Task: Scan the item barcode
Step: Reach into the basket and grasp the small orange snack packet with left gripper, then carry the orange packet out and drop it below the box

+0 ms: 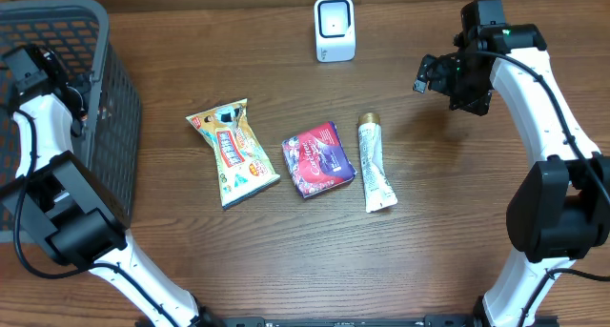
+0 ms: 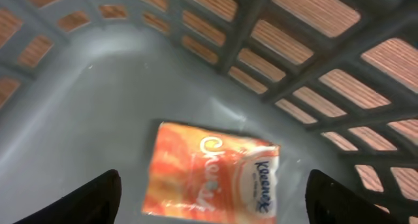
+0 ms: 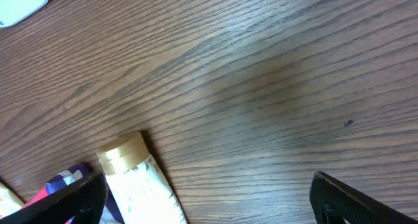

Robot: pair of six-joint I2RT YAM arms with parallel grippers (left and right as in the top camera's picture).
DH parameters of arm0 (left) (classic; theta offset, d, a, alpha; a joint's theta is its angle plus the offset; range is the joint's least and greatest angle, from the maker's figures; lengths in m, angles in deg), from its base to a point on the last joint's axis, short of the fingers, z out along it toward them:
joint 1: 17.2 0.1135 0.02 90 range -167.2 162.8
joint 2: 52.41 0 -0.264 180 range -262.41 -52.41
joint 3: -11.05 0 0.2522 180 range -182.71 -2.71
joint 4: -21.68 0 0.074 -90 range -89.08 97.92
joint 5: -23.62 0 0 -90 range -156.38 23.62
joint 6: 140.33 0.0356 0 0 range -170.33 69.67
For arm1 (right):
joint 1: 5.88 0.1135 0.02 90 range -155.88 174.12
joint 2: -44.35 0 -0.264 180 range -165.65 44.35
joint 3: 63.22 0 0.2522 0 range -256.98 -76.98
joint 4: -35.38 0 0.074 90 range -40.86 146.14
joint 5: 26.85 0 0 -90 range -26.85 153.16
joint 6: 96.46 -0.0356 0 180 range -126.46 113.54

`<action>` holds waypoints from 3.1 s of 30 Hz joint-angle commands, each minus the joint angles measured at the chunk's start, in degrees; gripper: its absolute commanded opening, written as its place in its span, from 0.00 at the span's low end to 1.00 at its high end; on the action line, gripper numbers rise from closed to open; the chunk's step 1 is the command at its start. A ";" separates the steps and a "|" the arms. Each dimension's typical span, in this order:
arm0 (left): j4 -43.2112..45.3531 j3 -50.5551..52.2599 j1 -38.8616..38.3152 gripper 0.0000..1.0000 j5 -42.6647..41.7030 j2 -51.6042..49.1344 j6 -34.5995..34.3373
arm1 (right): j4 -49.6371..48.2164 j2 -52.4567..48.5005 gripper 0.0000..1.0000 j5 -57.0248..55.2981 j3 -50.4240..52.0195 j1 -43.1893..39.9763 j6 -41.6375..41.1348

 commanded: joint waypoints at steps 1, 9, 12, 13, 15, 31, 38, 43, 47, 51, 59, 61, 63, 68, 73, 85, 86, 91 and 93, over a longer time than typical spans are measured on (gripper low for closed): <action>2.60 4.07 -0.15 0.83 -2.45 -0.87 1.68 | -0.09 1.55 1.00 -0.37 -1.62 -0.02 -0.24; 8.57 10.29 -0.20 0.97 -1.79 -0.92 2.43 | -0.09 1.55 1.00 -0.37 -1.62 -0.02 -0.24; 9.25 10.40 -0.20 0.97 -1.79 -0.92 3.28 | -0.07 1.55 1.00 -0.35 -1.62 -0.02 -0.26; 9.57 10.40 -0.20 0.96 -1.79 -0.92 3.58 | -0.07 1.55 1.00 -0.35 -1.62 -0.02 -0.24; 10.47 10.40 -0.20 0.90 -1.81 -0.92 3.69 | -0.09 1.55 1.00 -0.35 -1.62 -0.02 -0.26; 7.87 10.38 -0.39 0.04 8.48 1.18 4.00 | -0.09 1.55 1.00 -0.35 -1.62 -0.02 -0.26; 4.02 10.32 -0.42 0.04 9.99 15.41 1.75 | -0.09 1.55 1.00 -0.37 -1.62 -0.02 -0.26; -0.96 10.32 -0.44 0.04 9.70 29.29 -3.04 | -0.07 1.55 1.00 -0.35 -1.62 -0.02 -0.26; -7.82 10.32 -0.44 0.04 3.50 39.80 -7.39 | -0.07 1.55 1.00 -0.35 -1.62 -0.02 -0.24; -14.25 10.32 -0.44 0.04 -12.83 47.91 -9.92 | -0.09 1.55 1.00 -0.35 -1.62 -0.02 -0.24; -26.18 10.36 -10.54 0.04 -35.78 53.83 -9.42 | -0.07 1.55 1.00 -0.35 -1.62 -0.02 -0.26; -30.21 10.49 -15.28 0.04 -33.66 53.24 -7.80 | -0.07 1.55 1.00 -0.35 -1.62 -0.02 -0.26; -34.84 10.49 -21.92 0.04 -28.70 52.00 -6.91 | -0.09 1.55 1.00 -0.35 -1.62 -0.02 -0.24; -39.69 10.51 -35.04 0.04 -19.80 48.00 -6.93 | -0.07 1.55 1.00 -0.35 -1.62 -0.02 -0.24; -40.19 10.51 -46.31 0.04 -18.21 41.18 -6.95 | -0.07 1.55 1.00 -0.35 -1.62 -0.02 -0.24; -45.05 10.51 -55.19 0.04 -5.66 24.35 -10.45 | -0.07 1.55 1.00 -0.35 -1.62 -0.02 -0.24; -45.16 10.51 -55.19 0.17 -5.60 23.50 -10.40 | -0.09 1.55 1.00 -0.35 -1.62 -0.02 -0.24; -45.72 10.51 -55.15 0.46 -4.96 20.87 -10.34 | -0.07 1.55 1.00 -0.35 -1.62 -0.02 -0.24; -45.51 10.43 -55.12 0.52 -4.96 20.72 -10.34 | -0.07 1.55 1.00 -0.35 -1.62 -0.02 -0.24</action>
